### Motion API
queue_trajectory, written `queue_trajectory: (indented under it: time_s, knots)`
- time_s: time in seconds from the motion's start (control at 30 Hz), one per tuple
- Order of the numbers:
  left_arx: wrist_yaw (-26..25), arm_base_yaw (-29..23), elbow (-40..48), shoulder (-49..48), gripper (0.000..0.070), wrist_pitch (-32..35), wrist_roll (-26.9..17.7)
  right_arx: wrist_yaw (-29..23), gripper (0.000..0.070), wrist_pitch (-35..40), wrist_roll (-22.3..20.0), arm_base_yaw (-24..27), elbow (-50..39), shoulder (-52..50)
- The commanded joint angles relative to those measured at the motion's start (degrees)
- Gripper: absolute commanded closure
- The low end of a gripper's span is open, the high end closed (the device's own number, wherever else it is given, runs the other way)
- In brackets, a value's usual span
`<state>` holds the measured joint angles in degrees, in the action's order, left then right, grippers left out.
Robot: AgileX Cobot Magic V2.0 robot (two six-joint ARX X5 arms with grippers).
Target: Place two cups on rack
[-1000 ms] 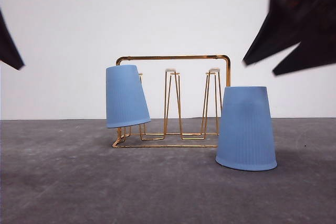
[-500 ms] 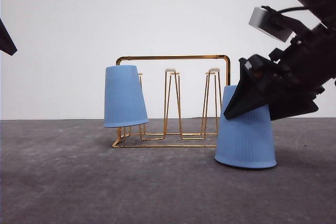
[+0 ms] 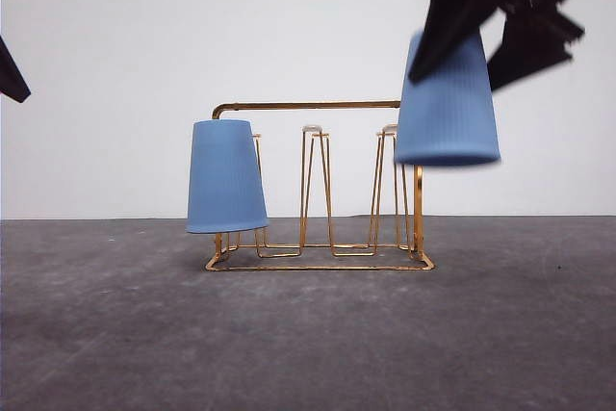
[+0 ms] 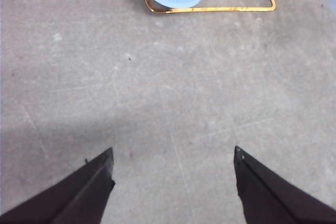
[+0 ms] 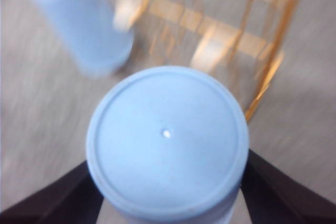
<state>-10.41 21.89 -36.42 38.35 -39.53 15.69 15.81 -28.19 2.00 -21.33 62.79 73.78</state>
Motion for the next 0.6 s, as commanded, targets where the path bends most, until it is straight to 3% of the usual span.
queue_trajectory:
  time_s: [0.0,0.23,0.57]
  knots:
    - [0.2,0.2,-0.2,0.5,0.0276,0.6,0.1,-0.6,0.0366,1.5,0.1,-0.3,2.2,0.4]
    - [0.4,0.2,-0.2,0.6,0.0276,0.6,0.1,-2.9,0.0355,11.8,-0.1,-0.3,2.8,2.3]
    - [0.7,0.2,-0.2,0.6,0.0276,0.6,0.3,-3.7,0.0356,17.8,-1.1,-0.3,2.8,13.7]
